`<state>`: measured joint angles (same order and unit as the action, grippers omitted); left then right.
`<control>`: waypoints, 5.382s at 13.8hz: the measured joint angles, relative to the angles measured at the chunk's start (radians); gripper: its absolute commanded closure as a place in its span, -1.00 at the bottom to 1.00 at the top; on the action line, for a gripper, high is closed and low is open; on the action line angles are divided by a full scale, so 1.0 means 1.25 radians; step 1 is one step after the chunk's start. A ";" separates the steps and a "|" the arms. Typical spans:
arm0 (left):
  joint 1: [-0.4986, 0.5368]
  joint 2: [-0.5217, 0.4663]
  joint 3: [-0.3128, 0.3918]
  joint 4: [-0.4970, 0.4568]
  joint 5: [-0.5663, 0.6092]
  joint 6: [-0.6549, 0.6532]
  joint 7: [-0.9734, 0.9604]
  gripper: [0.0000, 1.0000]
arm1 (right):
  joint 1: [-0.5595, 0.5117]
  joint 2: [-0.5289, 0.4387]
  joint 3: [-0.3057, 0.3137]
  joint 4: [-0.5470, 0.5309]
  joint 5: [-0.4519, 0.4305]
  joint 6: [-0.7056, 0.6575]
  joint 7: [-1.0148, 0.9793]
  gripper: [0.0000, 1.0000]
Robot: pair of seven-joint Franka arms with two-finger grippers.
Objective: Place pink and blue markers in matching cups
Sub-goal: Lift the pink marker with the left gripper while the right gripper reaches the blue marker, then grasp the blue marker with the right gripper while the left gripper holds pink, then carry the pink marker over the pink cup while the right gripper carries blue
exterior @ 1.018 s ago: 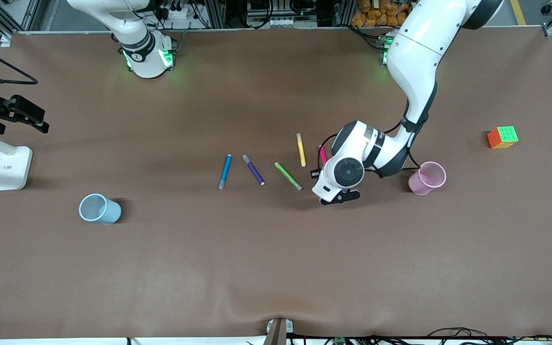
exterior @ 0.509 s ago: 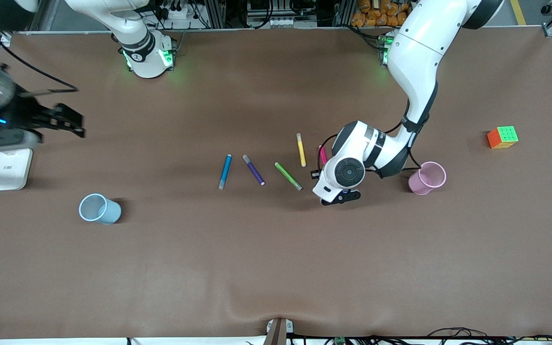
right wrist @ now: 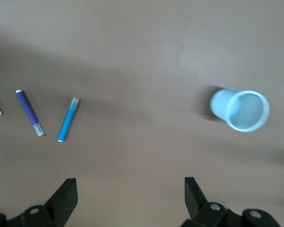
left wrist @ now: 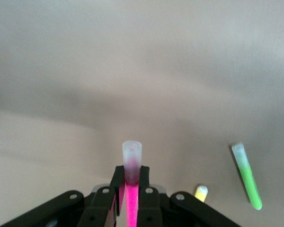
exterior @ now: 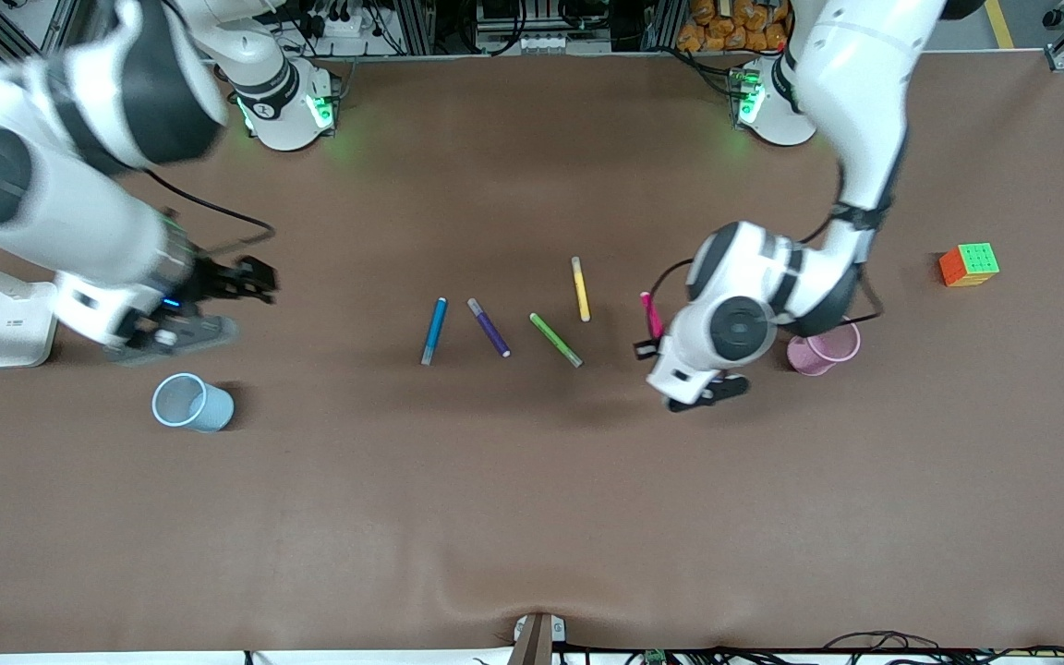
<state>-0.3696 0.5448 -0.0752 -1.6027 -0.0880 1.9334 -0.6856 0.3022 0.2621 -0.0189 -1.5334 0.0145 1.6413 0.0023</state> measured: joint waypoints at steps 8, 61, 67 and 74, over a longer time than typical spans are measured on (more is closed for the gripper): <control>0.129 -0.113 0.002 0.088 0.125 -0.136 0.050 1.00 | 0.016 0.199 -0.007 -0.009 0.074 0.185 0.098 -1.00; 0.164 -0.076 -0.001 -0.111 0.530 -0.140 -0.638 1.00 | 0.054 0.126 -0.023 -0.163 0.148 0.647 -0.339 1.00; 0.149 -0.051 -0.002 -0.117 0.554 -0.140 -0.682 1.00 | -0.064 0.110 -0.024 -0.161 0.397 0.478 -0.716 1.00; 0.142 -0.044 -0.002 -0.110 0.554 -0.139 -0.715 -0.76 | -0.186 0.108 -0.023 -0.122 0.445 0.263 -1.001 1.00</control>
<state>-0.1917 0.4899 -0.0776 -1.7403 0.6051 1.7598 -1.5798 0.0701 0.3972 -0.0481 -1.6859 0.5707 1.9702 -1.2495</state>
